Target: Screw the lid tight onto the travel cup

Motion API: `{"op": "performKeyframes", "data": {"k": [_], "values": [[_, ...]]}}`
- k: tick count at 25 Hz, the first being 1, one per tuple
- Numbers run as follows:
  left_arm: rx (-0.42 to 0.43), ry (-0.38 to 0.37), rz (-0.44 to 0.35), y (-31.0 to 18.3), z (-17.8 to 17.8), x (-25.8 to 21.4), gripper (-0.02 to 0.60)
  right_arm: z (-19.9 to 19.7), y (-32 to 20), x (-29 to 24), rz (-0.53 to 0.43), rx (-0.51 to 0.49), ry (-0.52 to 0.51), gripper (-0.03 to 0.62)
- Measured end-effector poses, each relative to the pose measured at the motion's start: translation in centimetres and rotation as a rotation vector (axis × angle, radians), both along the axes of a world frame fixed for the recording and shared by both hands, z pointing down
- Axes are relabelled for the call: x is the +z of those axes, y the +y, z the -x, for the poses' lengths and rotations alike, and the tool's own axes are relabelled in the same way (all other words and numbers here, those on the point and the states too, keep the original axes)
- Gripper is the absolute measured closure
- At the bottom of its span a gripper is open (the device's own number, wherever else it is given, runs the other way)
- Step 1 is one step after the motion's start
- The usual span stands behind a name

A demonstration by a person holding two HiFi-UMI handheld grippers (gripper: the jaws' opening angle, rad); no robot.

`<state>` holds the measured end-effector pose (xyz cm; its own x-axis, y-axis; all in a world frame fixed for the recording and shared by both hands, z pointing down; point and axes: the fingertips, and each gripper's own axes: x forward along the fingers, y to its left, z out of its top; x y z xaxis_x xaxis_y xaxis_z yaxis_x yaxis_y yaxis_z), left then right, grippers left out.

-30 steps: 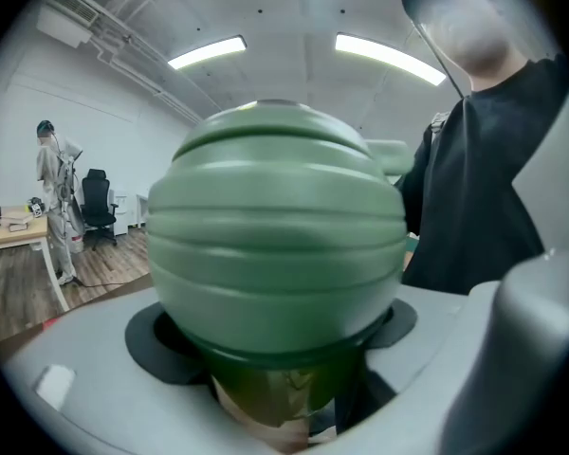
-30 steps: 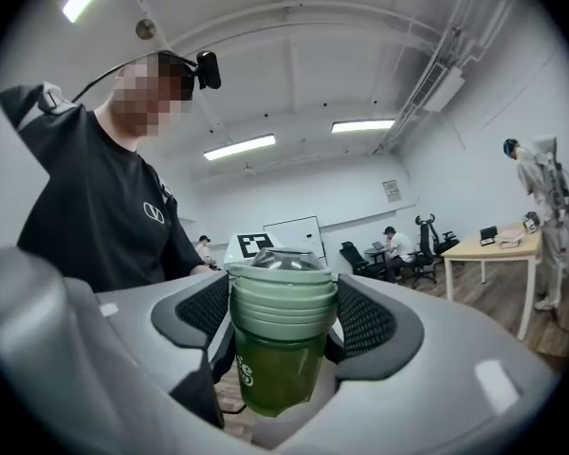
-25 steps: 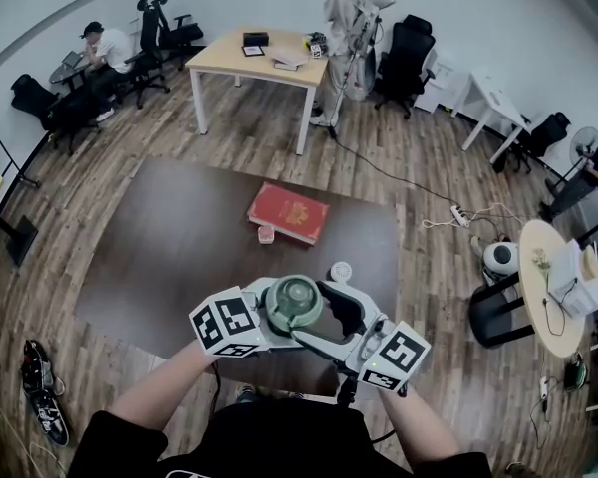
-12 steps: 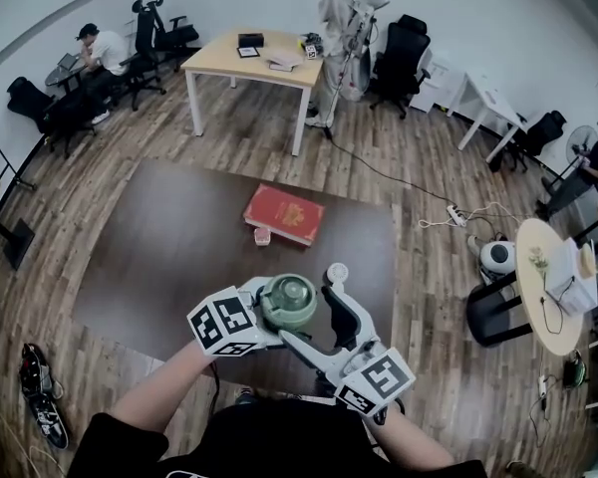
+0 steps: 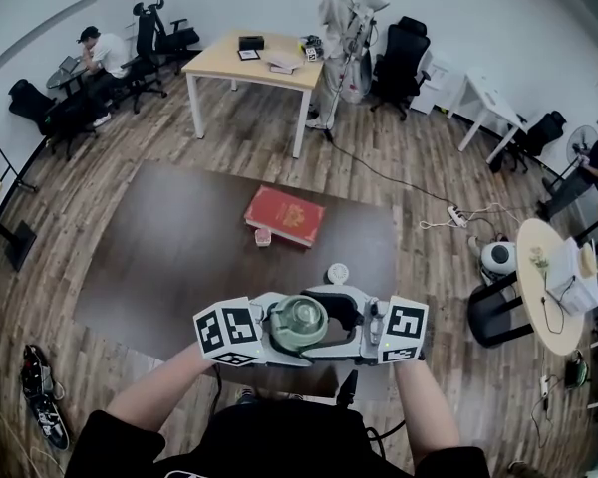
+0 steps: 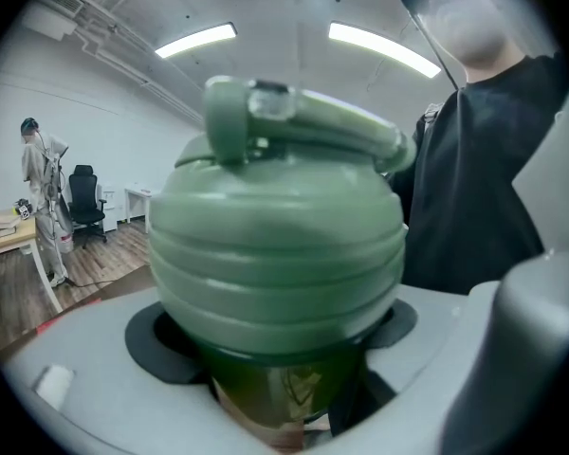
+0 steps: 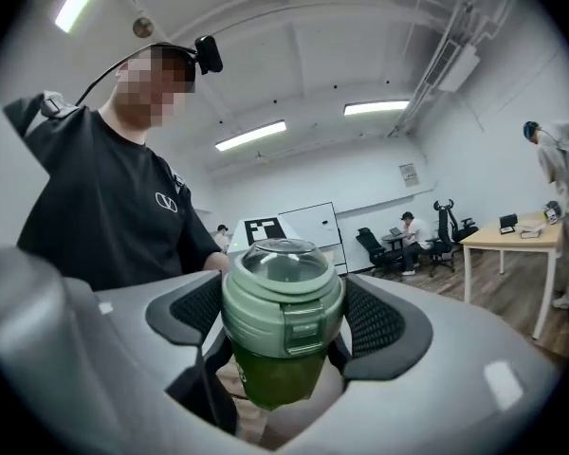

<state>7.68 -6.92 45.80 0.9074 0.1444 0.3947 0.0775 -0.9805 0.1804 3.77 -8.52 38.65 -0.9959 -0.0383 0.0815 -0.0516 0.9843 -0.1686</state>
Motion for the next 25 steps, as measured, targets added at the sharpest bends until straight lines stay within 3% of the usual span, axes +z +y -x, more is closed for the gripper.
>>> {"op": "performKeyframes", "data": {"k": [2,4,10,12,13,16,21,25], "values": [[-0.032,0.002,-0.006,-0.4,0.1,-0.1,0.166,0.2,-0.2,-0.1,0.008,0.026,-0.009,0.177],[-0.091,0.007,-0.012,-1.4,0.3,-0.2,0.167,0.4,-1.1,-0.4,0.028,0.149,-0.025,0.180],[-0.225,-0.026,-0.095,-4.0,0.7,0.6,0.167,0.7,-3.0,0.3,0.048,0.783,0.070,0.183],[-0.226,-0.028,-0.112,-4.0,0.3,1.0,0.167,0.4,-2.8,0.8,0.039,0.928,0.106,0.181],[-0.225,-0.021,-0.108,-4.0,0.1,1.1,0.167,0.3,-2.8,0.8,0.030,0.954,0.106,0.181],[-0.223,-0.005,-0.101,-4.1,0.0,0.8,0.167,0.1,-2.8,0.4,0.037,0.881,0.038,0.180],[-0.188,0.045,-0.081,-3.5,-0.1,-0.5,0.166,-1.0,-1.8,-1.1,0.009,0.534,-0.071,0.171],[-0.117,0.045,-0.081,-1.8,-0.4,-1.0,0.166,-2.1,-0.9,-0.6,-0.040,0.274,-0.030,0.172]]}}
